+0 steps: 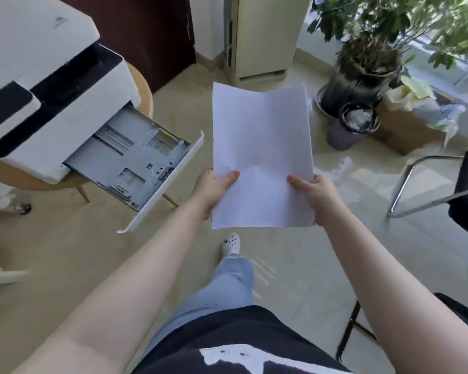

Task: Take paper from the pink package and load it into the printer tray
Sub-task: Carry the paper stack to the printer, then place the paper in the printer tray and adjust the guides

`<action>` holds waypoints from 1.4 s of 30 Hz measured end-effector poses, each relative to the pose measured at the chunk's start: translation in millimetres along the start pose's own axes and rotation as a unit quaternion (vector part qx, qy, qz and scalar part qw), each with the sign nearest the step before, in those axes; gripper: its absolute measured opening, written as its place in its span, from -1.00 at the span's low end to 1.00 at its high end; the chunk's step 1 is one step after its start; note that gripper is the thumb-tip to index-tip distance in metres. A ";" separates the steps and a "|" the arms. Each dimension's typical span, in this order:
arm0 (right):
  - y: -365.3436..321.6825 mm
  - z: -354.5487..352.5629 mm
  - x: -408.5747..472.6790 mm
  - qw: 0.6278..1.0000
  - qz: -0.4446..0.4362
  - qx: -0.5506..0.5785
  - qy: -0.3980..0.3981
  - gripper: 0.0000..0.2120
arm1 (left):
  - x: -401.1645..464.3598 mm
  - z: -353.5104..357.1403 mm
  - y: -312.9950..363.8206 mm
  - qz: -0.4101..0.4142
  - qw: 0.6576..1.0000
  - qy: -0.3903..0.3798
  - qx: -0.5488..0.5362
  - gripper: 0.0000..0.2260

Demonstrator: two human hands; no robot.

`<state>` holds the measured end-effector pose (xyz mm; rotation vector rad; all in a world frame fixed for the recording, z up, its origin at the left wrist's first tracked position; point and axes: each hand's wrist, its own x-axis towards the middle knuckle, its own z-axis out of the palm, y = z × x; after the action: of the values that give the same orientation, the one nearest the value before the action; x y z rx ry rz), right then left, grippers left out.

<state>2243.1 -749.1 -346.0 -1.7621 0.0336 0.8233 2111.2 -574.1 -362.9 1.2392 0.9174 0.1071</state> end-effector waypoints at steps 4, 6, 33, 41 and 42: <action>-36.7 14.8 65.2 0.999 -0.020 -0.037 -0.006 -0.86 | 59.1 -2.9 29.7 0.009 1.000 0.020 -0.009 -0.84; -56.7 21.6 91.8 0.999 -0.022 -0.049 -0.006 -0.87 | 84.5 -4.1 46.9 0.009 1.000 0.025 -0.010 -0.85; -134.7 220.4 298.4 0.857 0.060 -0.313 -0.405 -0.84 | 154.6 -72.1 46.7 -0.120 0.878 0.399 -0.234 -0.67; -86.5 290.4 263.0 0.802 0.094 -0.364 -0.463 -0.73 | 113.3 -118.6 4.0 -0.166 0.823 0.442 -0.317 -0.67; -82.7 297.8 260.2 0.802 0.095 -0.365 -0.463 -0.73 | 112.4 -127.3 1.3 -0.165 0.821 0.446 -0.316 -0.67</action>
<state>2322.8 -367.8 -453.7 -1.8449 -0.8785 1.9684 2102.6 -416.7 -426.3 0.3344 1.7151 0.7040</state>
